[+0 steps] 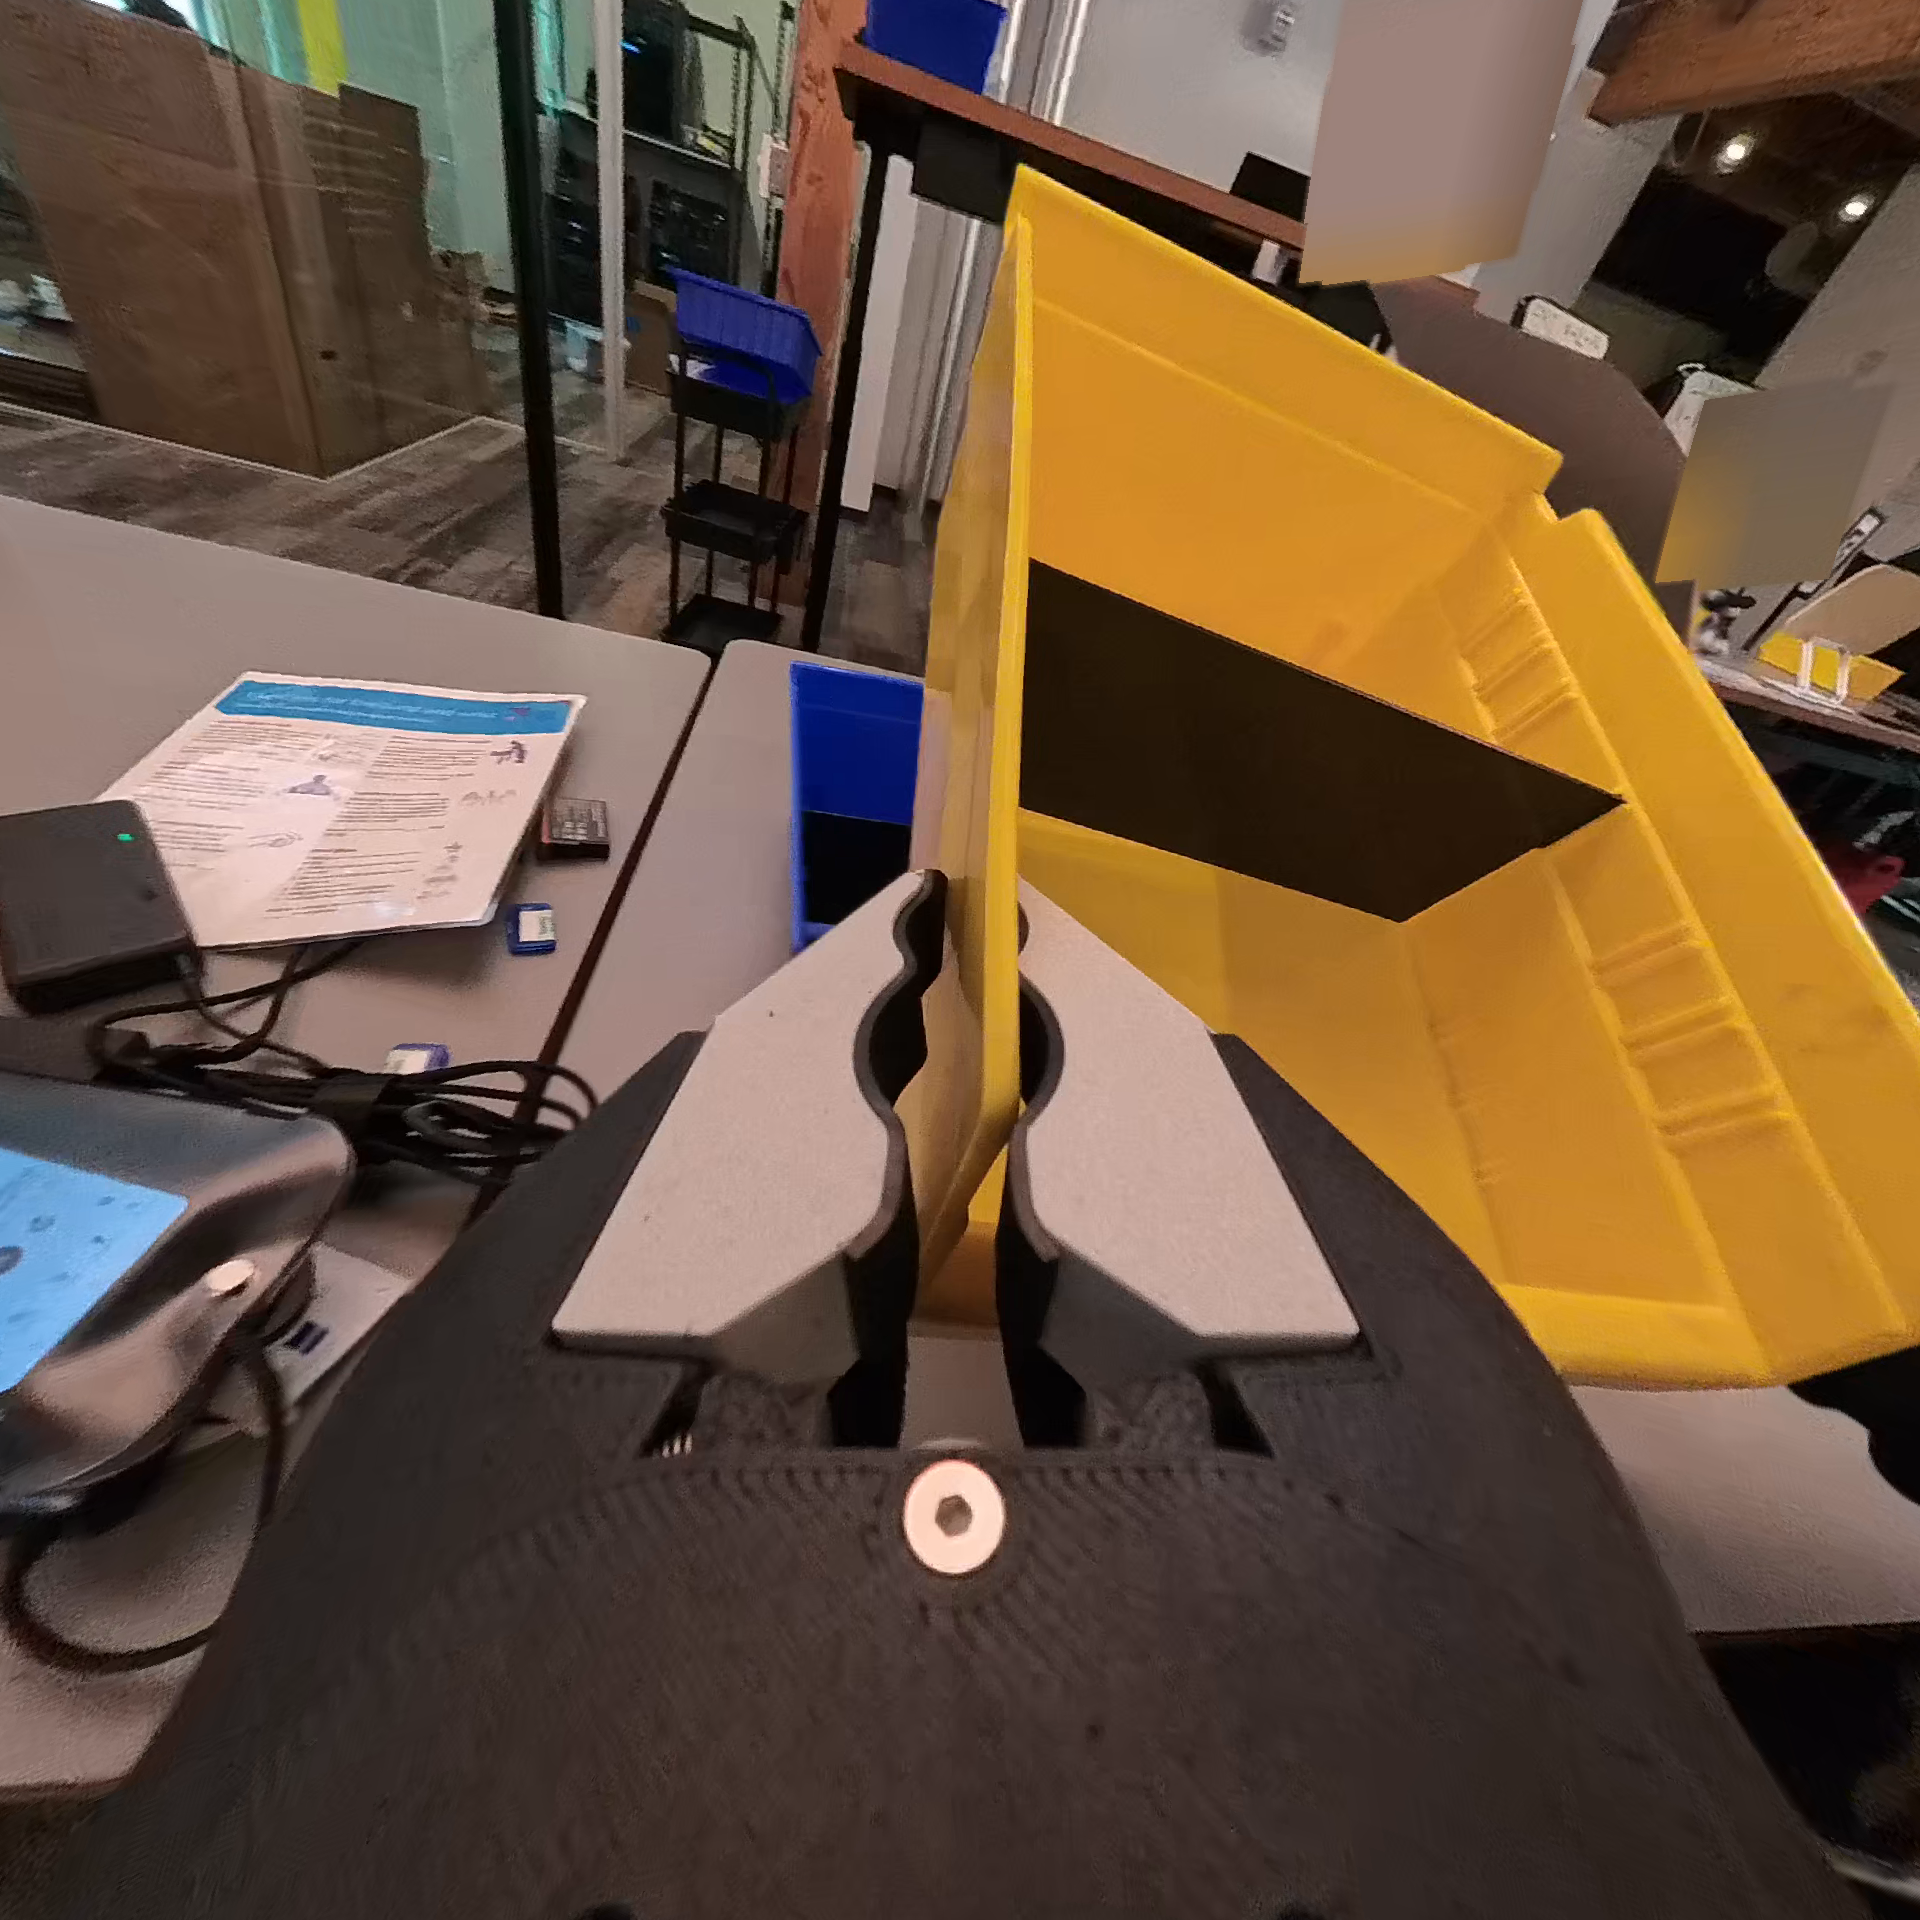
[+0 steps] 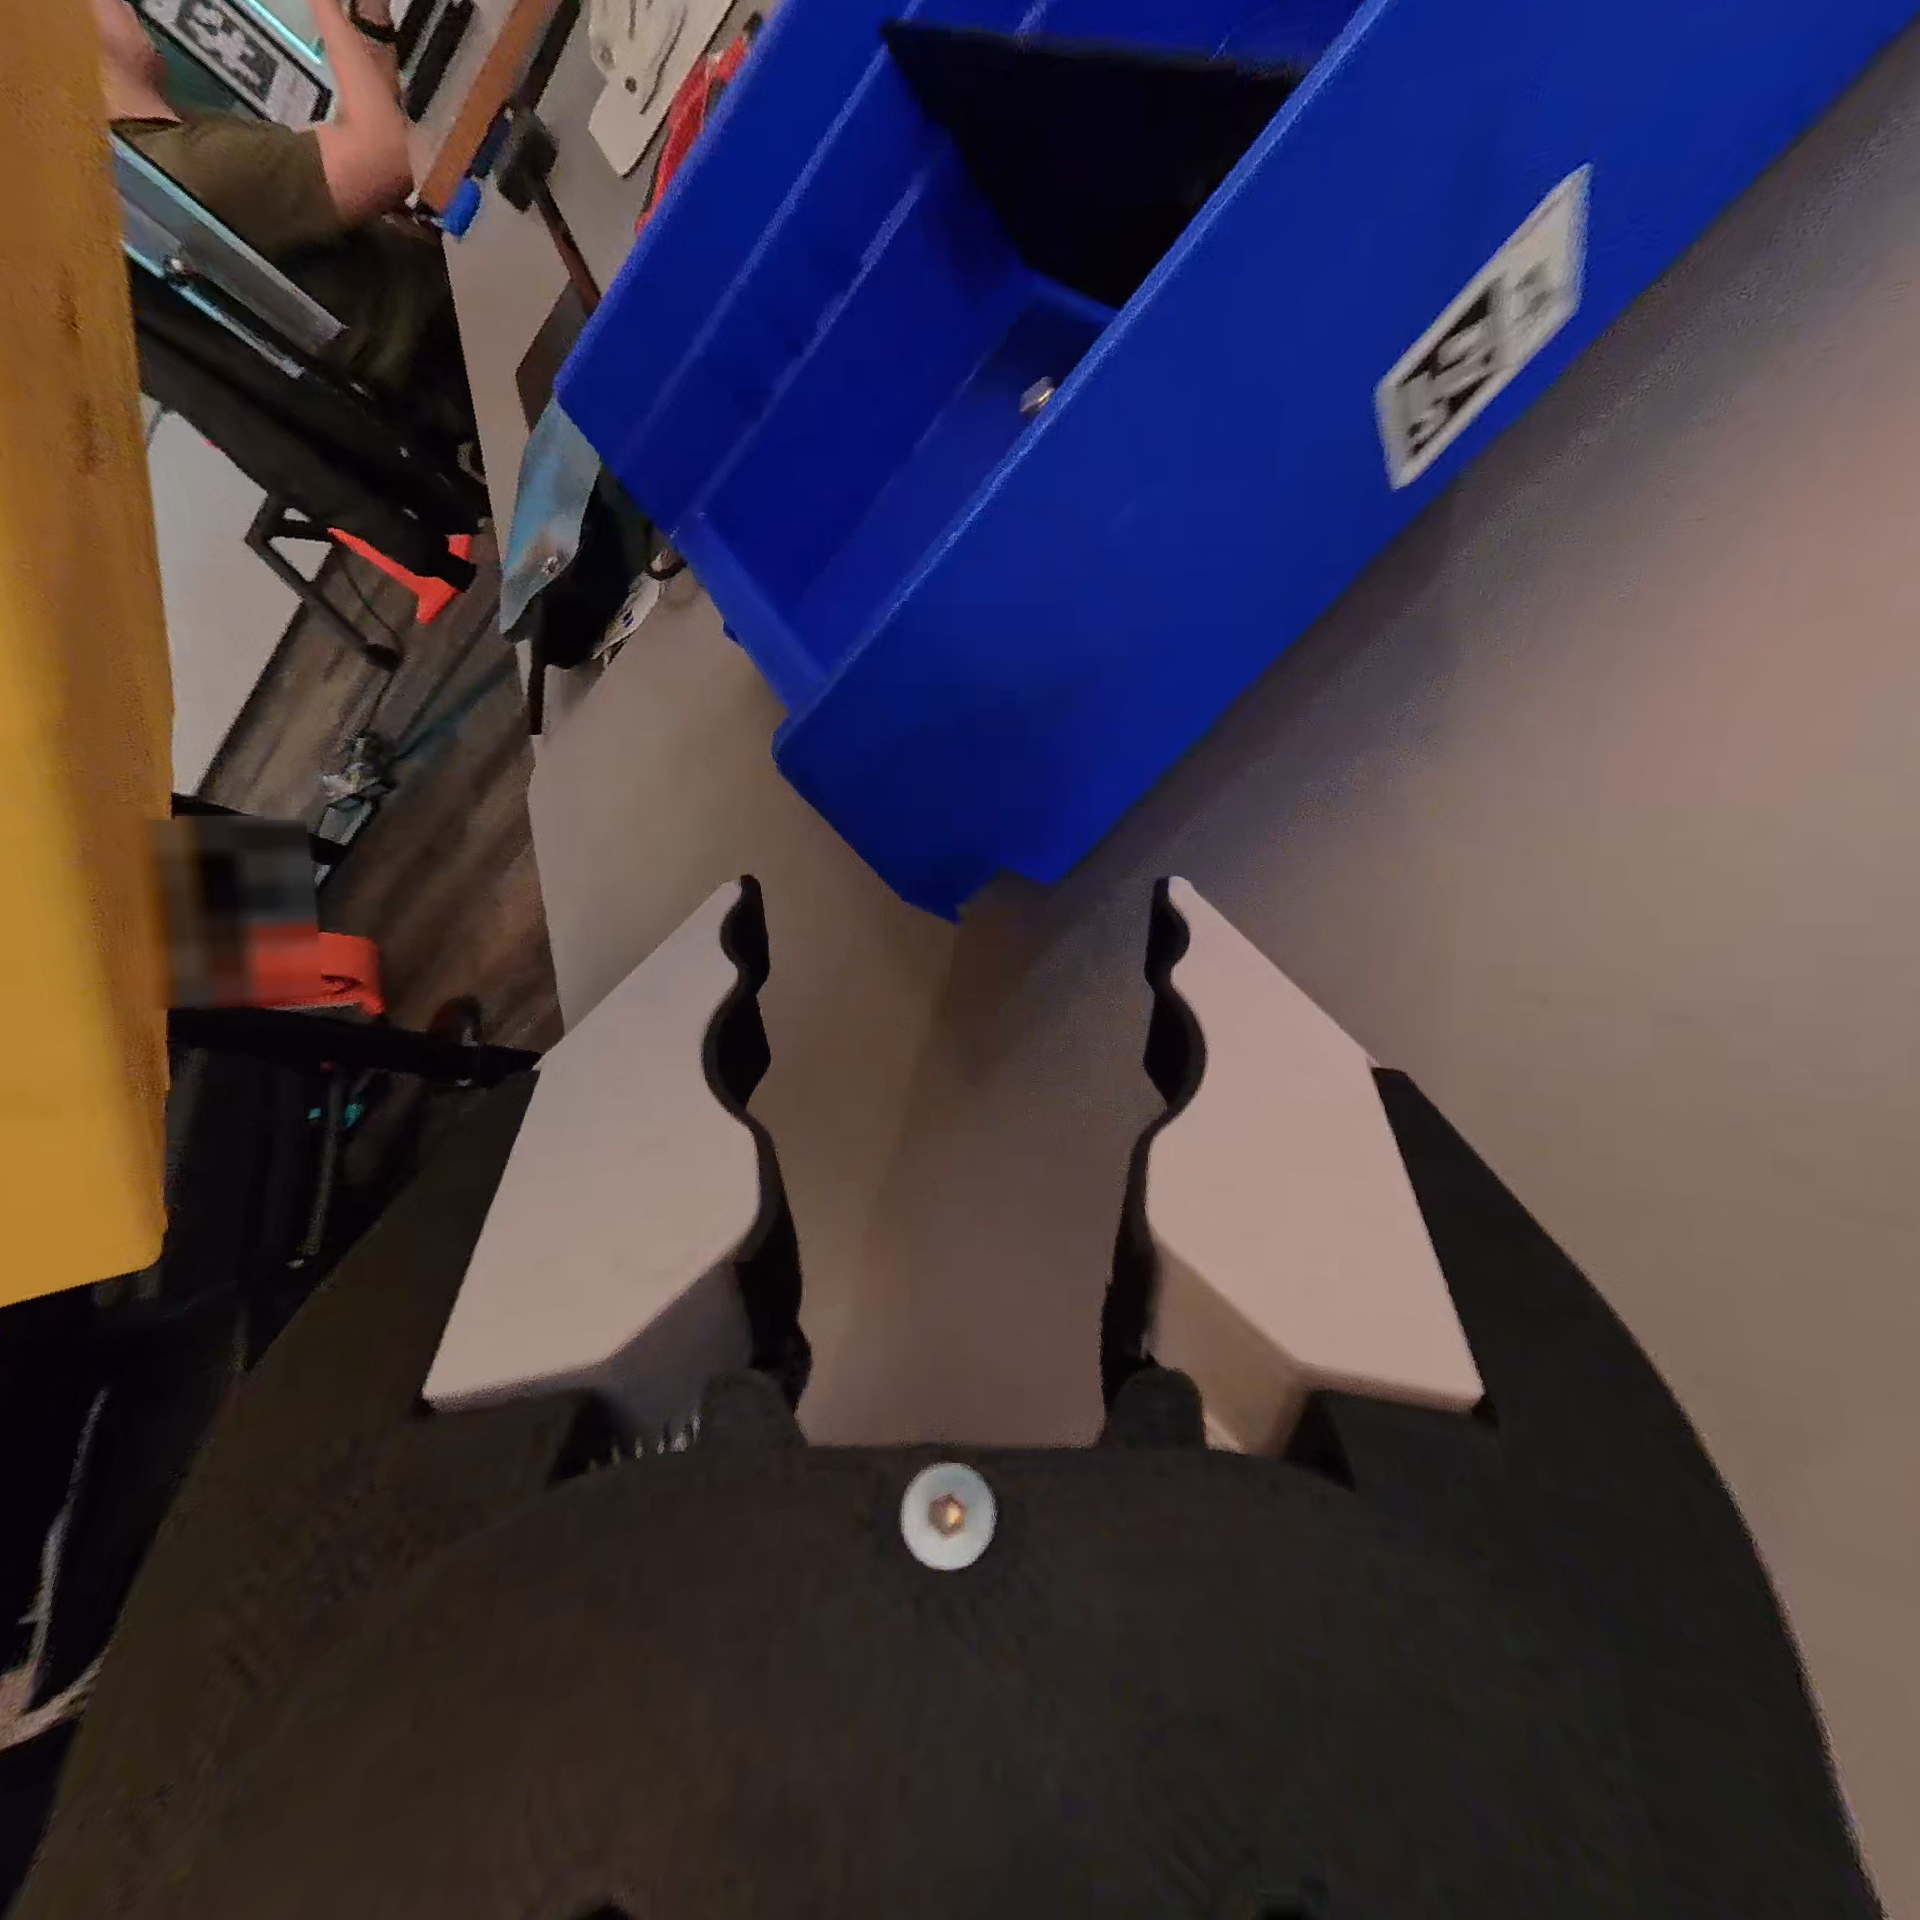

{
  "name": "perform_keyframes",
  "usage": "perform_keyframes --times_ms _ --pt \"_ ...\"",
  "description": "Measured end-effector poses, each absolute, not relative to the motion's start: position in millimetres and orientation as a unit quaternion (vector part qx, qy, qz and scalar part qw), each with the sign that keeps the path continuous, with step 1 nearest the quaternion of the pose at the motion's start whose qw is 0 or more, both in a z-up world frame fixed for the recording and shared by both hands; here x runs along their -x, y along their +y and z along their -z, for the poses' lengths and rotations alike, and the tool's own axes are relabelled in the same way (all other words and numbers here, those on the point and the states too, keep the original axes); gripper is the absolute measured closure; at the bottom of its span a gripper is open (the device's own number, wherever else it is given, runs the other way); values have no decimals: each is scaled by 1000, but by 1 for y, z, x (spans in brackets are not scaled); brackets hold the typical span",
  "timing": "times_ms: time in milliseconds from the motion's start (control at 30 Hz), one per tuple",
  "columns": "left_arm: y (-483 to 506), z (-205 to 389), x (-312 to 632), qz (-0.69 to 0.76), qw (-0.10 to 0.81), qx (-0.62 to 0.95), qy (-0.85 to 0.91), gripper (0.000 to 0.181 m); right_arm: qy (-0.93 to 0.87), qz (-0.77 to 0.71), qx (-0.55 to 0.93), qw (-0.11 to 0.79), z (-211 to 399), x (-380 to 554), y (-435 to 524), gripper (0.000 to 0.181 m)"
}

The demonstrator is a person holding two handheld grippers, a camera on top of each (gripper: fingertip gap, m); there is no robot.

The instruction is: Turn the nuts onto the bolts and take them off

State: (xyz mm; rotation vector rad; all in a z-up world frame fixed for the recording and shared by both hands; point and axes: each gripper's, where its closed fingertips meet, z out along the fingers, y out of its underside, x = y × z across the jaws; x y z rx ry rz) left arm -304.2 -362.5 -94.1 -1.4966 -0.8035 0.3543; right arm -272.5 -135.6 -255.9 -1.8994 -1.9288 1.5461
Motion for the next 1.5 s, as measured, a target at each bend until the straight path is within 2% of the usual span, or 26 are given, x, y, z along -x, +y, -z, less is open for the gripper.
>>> perform_keyframes --times_ms 233,400,500,600,767,867,933,1033,1133,1200,1267,1300,1333,1367,1433,1500 --pt "-261 104 270 -89 639 705 -295 176 -581 -504 626 128 191 210 3 109" --pt "-161 131 230 -18 622 741 -252 176 -482 -539 653 223 146 129 111 119" --pt "-99 156 212 25 609 758 -233 176 -449 -508 667 309 132 75 170 118" --pt "-40 184 199 65 590 772 -225 176 -447 -470 677 348 131 31 203 106" --pt "46 220 179 87 564 793 -211 175 -443 -407 701 383 142 -24 242 74" --pt "92 232 166 92 555 801 -204 175 -448 -338 726 396 157 -50 261 79" --pt "121 236 157 99 558 798 -206 175 -444 -286 736 423 161 -64 276 92" --pt "163 238 144 116 563 793 -202 175 -461 -264 729 432 164 -73 276 86" --pt "201 236 133 125 568 788 -203 174 -496 -278 718 400 169 -78 261 82" --pt "224 237 123 125 564 793 -195 173 -504 -267 723 389 172 -84 259 85" --pt "245 242 107 151 547 803 -183 166 -509 -242 726 394 174 -89 259 84" --pt "254 242 98 159 540 809 -170 151 -514 -233 726 392 176 -90 257 85" --pt "259 244 92 160 527 818 -164 127 -519 -225 726 391 177 -91 254 86" --pt "263 242 87 166 522 821 -160 111 -524 -220 724 389 178 -90 250 86" --pt "264 235 86 155 519 826 -157 107 -543 -235 720 362 181 -86 233 74" --pt "256 231 88 129 506 841 -144 114 -570 -252 699 351 180 -76 212 65"
